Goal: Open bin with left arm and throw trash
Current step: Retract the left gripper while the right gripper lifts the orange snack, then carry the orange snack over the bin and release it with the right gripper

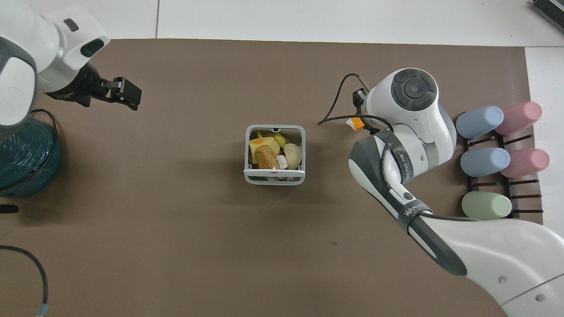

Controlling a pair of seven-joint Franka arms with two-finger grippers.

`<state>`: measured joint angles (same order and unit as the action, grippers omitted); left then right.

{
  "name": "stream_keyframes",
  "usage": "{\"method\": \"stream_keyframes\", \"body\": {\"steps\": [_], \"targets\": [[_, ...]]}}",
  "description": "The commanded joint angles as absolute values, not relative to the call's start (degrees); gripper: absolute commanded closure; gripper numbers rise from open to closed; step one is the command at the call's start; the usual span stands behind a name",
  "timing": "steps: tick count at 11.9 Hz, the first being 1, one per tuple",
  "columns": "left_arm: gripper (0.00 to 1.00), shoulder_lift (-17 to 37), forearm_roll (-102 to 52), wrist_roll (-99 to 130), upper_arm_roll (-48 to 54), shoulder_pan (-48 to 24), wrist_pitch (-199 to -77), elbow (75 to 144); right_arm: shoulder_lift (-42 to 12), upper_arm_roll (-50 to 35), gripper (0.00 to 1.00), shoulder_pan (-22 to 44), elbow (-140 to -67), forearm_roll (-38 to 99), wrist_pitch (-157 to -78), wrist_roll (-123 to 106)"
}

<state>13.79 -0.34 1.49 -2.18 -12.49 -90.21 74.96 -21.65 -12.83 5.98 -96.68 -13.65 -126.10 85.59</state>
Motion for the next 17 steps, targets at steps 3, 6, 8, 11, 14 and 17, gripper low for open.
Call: {"method": "stream_keyframes", "body": {"steps": [3, 6, 8, 11, 14, 17], "targets": [[0.0, 3.4, 0.8, 1.3, -1.4, -11.9, -89.9, 86.9, -15.2, -17.7, 1.0, 6.0, -97.2, -11.3, -123.8, 83.0], [0.0, 2.5, 0.5, 1.3, -1.5, -11.8, -91.3, 87.3, -14.9, -21.0, 1.0, 6.2, -96.9, -2.5, -125.4, 82.9], [0.0, 2.6, 0.4, 1.1, -1.5, -11.8, -93.4, 87.3, -15.0, -22.5, 1.0, 6.6, -96.9, -0.5, -125.8, 82.9], [0.0, 2.7, 0.4, 1.2, -1.4, -11.9, -95.1, 87.3, -15.4, -22.6, 1.0, 8.3, -96.9, 2.4, -126.0, 83.0], [0.0, 2.7, 0.5, 1.1, -1.4, -11.9, -95.5, 87.4, -16.0, -22.6, 1.0, 9.1, -97.5, 3.5, -125.9, 83.0], [0.0, 2.8, 0.5, 1.1, -1.4, -11.9, -96.2, 87.4, -16.4, -22.6, 1.0, 9.2, -97.7, 3.7, -126.0, 83.3]]}}
